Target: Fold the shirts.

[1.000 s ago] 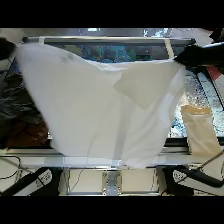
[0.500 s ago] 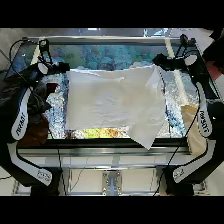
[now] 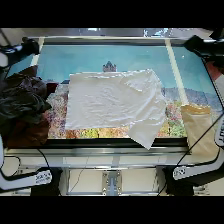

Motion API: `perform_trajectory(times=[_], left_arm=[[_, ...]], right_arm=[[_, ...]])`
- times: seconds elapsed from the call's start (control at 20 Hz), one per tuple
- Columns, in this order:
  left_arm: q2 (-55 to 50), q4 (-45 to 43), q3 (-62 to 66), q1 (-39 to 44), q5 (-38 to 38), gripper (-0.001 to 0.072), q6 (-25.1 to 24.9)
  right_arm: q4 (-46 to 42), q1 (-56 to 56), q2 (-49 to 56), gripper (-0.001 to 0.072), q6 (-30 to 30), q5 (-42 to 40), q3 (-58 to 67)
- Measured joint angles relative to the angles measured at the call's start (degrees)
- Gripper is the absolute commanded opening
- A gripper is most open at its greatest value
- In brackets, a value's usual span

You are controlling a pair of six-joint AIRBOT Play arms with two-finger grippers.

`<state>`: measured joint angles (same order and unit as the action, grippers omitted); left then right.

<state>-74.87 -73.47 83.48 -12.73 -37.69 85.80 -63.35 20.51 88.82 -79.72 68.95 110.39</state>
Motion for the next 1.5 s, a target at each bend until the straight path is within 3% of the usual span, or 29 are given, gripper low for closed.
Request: perform_trajectory(times=[0.2, 0.5, 0.85, 0.95, 1.0, 1.15, 1.4, 1.5], left_arm=[[15.72, 1.01, -24.17, -4.70, -6.29, 0.0702, 3.13], [30.95, 11.69, -54.75, -6.36, -11.91, 0.0701, 12.09], [33.81, 22.60, -68.37, -6.58, -13.07, 0.0699, 15.02], [33.88, 24.52, -69.48, -6.58, -11.61, 0.0640, 15.37], [33.68, 25.55, -69.79, -6.58, -10.45, 0.0602, 15.37], [30.91, 28.63, -70.36, -6.58, -8.31, 0.0602, 14.32], [22.32, 40.52, -70.55, -6.54, -5.62, 0.0592, 4.74], [19.19, 44.81, -70.55, -6.54, -3.96, 0.0401, 0.57]], right_arm=[[-1.81, 7.06, -12.26, 0.0556, 4.04, 7.56, -18.78], [6.12, 10.36, -25.46, 0.0556, 4.52, -2.54, -53.48], [13.31, 10.91, -26.23, 0.0555, 6.10, -1.40, -62.36], [15.50, 10.91, -26.23, 0.0555, 7.13, -1.27, -62.86], [16.48, 10.91, -26.21, 0.0555, 7.56, -1.27, -63.04], [18.49, 10.91, -26.23, 0.0555, 8.35, -1.18, -63.28], [19.61, 10.91, -26.25, 0.0555, 8.79, -0.26, -63.39], [19.74, 10.91, -26.25, 0.0555, 8.85, 0.70, -63.39]])
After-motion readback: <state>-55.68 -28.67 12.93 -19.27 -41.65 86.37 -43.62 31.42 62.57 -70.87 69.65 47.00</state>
